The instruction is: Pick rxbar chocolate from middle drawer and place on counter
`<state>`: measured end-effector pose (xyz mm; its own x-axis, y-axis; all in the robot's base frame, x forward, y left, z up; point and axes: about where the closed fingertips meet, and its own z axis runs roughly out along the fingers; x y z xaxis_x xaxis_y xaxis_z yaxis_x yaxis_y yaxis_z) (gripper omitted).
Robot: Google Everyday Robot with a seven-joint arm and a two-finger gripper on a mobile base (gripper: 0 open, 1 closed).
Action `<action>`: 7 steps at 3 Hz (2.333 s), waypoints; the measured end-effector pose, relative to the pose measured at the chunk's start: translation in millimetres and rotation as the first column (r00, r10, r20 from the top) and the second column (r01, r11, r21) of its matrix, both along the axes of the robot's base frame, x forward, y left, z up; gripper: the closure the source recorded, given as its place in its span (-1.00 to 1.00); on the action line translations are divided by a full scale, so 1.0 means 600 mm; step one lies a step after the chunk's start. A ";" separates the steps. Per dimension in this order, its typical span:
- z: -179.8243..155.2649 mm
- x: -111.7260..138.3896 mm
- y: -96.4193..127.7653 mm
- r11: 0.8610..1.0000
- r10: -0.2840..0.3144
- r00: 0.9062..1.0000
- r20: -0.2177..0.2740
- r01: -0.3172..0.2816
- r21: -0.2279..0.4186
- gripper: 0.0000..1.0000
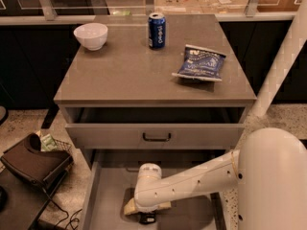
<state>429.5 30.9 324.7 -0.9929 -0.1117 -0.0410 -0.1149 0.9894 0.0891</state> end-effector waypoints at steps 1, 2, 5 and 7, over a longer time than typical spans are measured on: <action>0.004 0.000 0.000 1.000 0.005 1.000 -0.001 -0.005 0.001 -0.15; 0.019 0.000 0.000 1.000 0.006 1.000 -0.001 -0.006 0.001 0.34; 0.046 0.000 0.001 1.000 0.007 1.000 -0.002 -0.007 0.001 1.00; 0.097 -0.006 0.015 0.989 0.126 0.991 0.052 -0.129 0.070 1.00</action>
Offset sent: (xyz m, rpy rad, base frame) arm 0.0002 0.0003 0.0018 0.0009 0.0014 0.0052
